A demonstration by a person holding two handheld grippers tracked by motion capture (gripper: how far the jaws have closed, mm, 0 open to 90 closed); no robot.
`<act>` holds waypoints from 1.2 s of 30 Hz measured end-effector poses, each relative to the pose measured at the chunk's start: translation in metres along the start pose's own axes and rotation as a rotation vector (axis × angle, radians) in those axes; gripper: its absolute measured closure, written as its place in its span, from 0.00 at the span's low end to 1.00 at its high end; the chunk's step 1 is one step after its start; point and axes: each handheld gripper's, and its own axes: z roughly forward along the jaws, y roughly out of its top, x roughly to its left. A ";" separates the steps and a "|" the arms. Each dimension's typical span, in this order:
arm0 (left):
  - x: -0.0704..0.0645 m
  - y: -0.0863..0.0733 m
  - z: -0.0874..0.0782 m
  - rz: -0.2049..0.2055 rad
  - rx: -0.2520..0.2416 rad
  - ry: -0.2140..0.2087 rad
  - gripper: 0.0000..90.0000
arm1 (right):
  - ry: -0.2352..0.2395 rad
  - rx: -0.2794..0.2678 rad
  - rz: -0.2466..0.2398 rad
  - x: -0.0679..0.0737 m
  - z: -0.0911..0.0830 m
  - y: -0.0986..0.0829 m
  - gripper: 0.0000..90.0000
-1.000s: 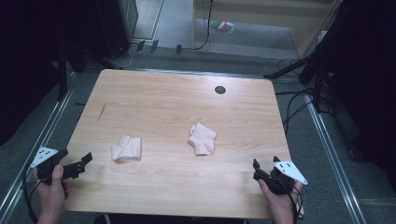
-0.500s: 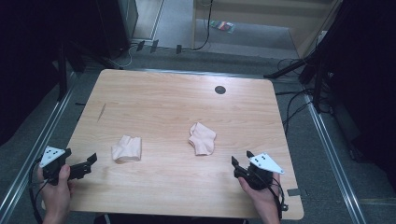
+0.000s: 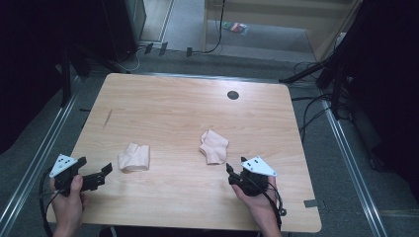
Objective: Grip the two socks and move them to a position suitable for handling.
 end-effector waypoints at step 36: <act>-0.082 0.010 0.070 0.041 0.246 0.027 0.59 | 0.007 0.025 0.033 -0.001 0.002 0.000 0.47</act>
